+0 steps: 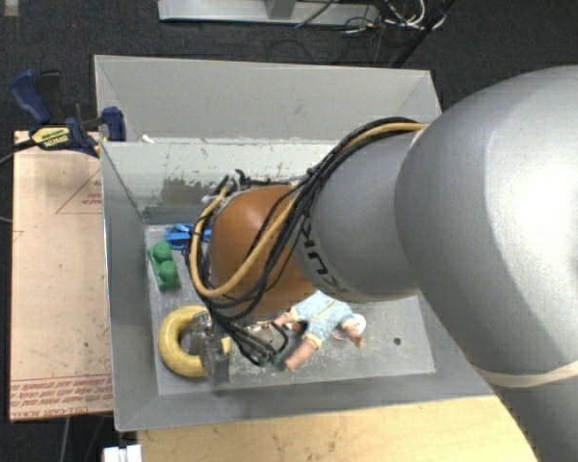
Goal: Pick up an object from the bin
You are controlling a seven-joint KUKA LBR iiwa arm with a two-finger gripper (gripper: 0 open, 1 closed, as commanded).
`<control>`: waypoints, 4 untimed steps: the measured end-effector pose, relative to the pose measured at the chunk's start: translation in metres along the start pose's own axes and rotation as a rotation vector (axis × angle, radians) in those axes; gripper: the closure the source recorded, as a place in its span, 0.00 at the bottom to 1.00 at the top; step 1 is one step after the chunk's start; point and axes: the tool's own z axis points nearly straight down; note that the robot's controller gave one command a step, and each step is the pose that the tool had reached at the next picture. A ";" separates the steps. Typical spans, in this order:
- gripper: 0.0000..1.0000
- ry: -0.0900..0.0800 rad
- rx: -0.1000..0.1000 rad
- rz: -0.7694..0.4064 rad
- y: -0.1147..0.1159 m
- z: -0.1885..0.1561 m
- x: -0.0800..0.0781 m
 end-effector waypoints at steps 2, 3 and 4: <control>1.00 0.005 0.000 0.037 -0.002 -0.045 -0.002; 1.00 0.002 0.000 0.032 -0.003 -0.122 -0.005; 1.00 -0.010 -0.001 -0.031 0.010 -0.097 -0.004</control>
Offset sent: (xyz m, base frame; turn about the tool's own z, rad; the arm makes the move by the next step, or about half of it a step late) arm 0.0063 -0.0011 0.0743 0.0587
